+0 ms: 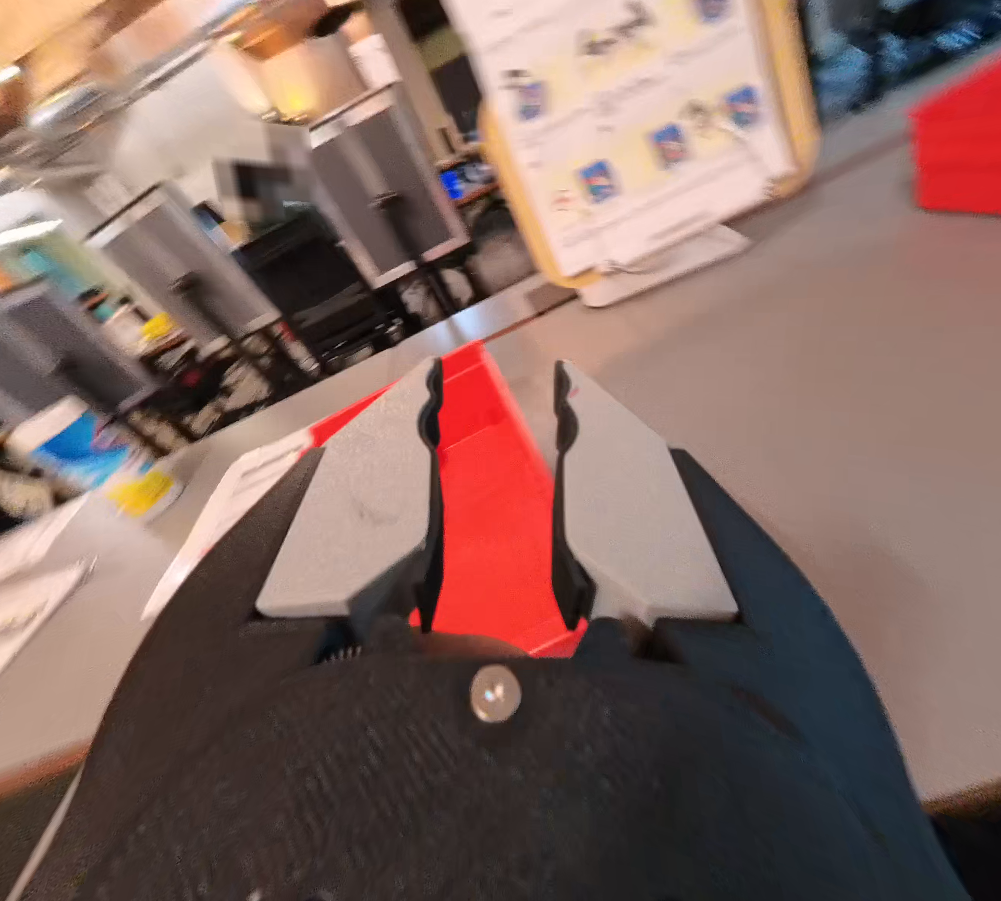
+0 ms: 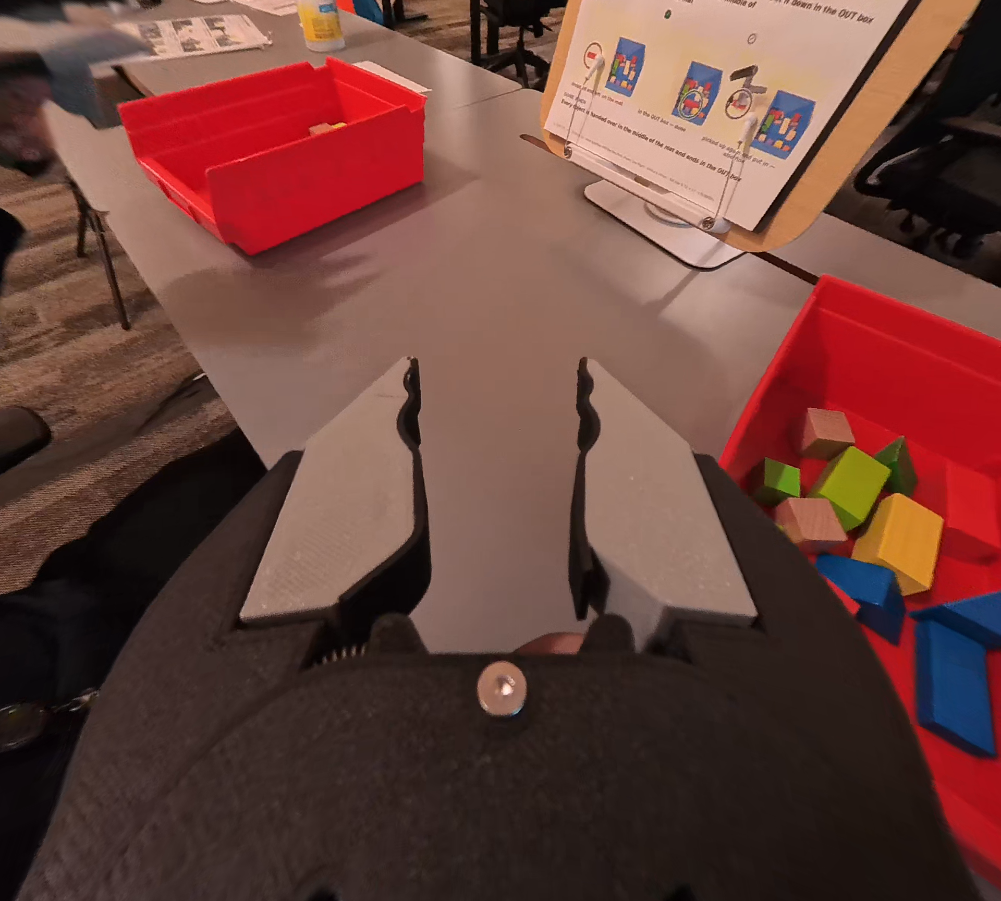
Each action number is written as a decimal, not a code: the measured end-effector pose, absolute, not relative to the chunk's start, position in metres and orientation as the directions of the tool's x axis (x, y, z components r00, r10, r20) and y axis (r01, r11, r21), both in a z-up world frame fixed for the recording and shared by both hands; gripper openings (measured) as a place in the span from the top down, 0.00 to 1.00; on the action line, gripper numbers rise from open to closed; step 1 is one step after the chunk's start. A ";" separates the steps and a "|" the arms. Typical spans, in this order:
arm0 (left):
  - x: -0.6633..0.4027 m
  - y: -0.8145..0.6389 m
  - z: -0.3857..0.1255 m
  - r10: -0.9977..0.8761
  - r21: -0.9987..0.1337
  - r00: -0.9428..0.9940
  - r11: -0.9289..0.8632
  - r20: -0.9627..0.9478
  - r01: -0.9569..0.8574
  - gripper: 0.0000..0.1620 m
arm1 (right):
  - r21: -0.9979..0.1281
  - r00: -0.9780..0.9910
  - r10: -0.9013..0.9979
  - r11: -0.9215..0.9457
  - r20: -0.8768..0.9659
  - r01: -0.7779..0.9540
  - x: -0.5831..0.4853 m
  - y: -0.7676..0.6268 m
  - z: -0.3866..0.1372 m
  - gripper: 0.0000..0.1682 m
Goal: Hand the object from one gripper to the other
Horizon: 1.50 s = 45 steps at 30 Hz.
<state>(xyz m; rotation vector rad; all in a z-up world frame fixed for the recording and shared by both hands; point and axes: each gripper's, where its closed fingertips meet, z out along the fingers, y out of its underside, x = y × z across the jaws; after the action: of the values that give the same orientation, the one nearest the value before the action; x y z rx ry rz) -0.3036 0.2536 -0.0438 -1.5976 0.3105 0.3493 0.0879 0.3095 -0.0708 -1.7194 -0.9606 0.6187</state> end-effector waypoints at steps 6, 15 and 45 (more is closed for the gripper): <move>-0.413 0.249 -0.060 0.182 -0.924 0.938 -0.303 -0.295 -0.232 0.72 | -0.943 0.525 0.851 -0.156 0.024 0.295 0.087 0.306 -0.071 0.67; -0.457 0.335 -0.154 -0.336 -0.437 0.872 -0.765 -0.356 -0.473 0.72 | -0.936 0.489 0.872 -0.159 0.015 0.314 0.075 0.305 -0.080 0.68; -0.533 0.395 -0.246 -0.797 0.327 0.437 -0.580 -0.416 -0.747 0.80 | -0.931 0.373 0.921 -0.232 -0.116 0.283 0.071 0.313 -0.093 0.71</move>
<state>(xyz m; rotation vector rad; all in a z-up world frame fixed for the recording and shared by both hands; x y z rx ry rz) -0.5334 0.3947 -0.2463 -2.7411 1.4770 0.8783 0.0712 0.3126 -0.0927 -1.7301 -1.0670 0.8864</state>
